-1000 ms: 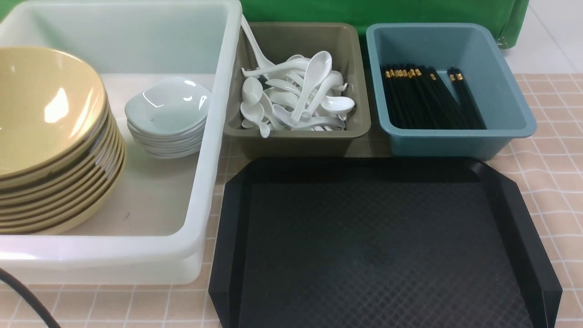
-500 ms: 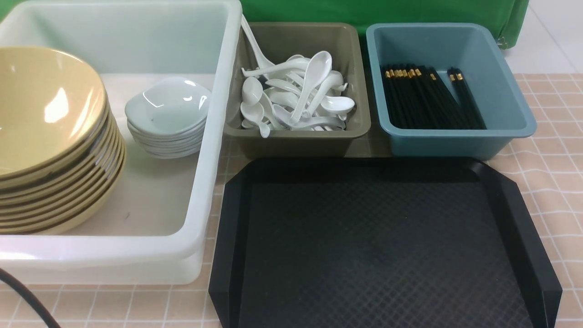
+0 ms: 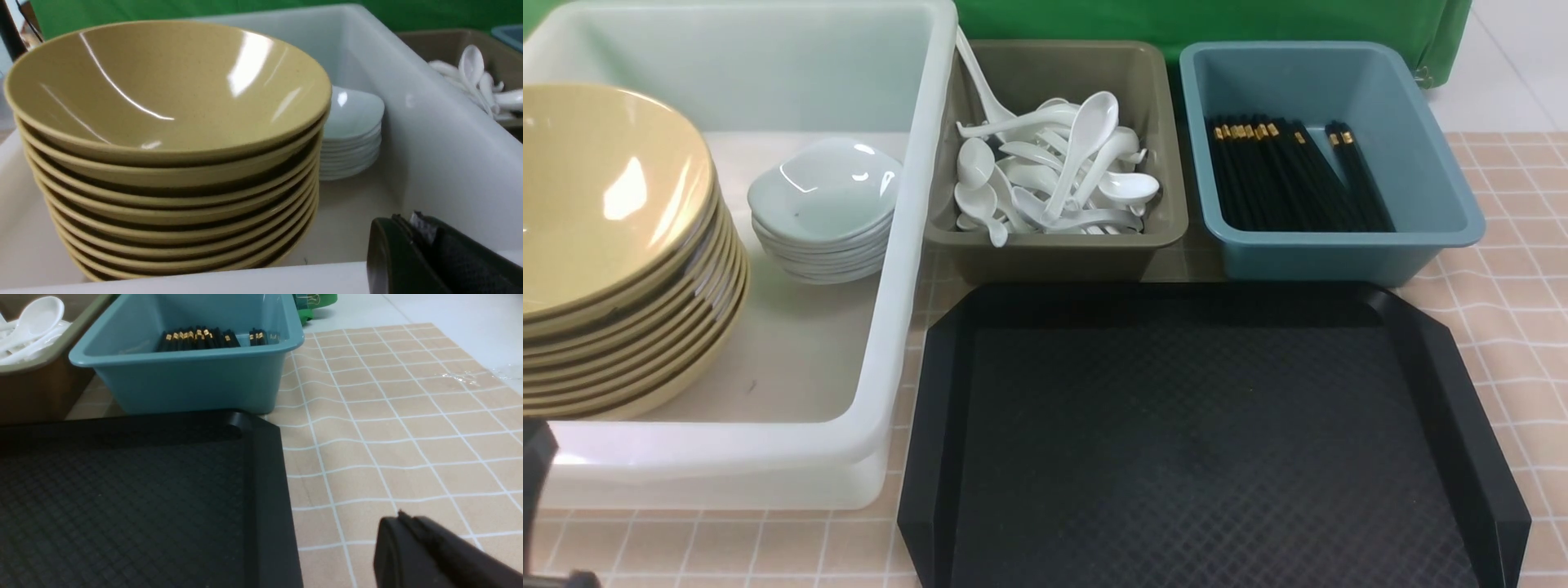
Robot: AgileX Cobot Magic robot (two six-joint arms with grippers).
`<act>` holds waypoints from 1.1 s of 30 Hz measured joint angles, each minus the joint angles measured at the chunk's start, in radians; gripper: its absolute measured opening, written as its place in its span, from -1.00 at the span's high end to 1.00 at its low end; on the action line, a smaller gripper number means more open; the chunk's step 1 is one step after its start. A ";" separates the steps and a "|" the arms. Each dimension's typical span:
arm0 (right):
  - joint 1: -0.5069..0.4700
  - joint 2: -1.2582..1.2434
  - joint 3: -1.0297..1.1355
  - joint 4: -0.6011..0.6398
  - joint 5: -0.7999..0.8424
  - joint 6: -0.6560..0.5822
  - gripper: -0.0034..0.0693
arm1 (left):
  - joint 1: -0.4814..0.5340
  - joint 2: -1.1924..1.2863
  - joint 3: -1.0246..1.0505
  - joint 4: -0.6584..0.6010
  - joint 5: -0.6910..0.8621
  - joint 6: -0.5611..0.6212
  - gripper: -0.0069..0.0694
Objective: On brown table put chopsticks spoon bowls plates into blue grey white boxes.
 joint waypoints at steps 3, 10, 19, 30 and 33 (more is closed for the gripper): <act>0.000 0.000 0.000 0.000 0.001 0.000 0.78 | 0.035 -0.074 0.133 -0.032 -0.100 0.000 0.81; 0.000 -0.001 -0.001 0.000 0.002 0.000 0.77 | 0.065 -0.086 0.162 -0.048 -0.023 0.000 0.81; 0.000 -0.001 -0.001 0.000 0.002 0.000 0.74 | 0.065 -0.086 0.162 -0.050 0.080 0.000 0.81; 0.000 -0.001 -0.001 0.000 0.002 0.000 0.71 | 0.065 -0.086 0.162 -0.050 0.080 0.000 0.81; 0.000 -0.001 -0.001 0.000 0.002 0.000 0.70 | 0.065 -0.086 0.162 -0.050 0.080 0.000 0.81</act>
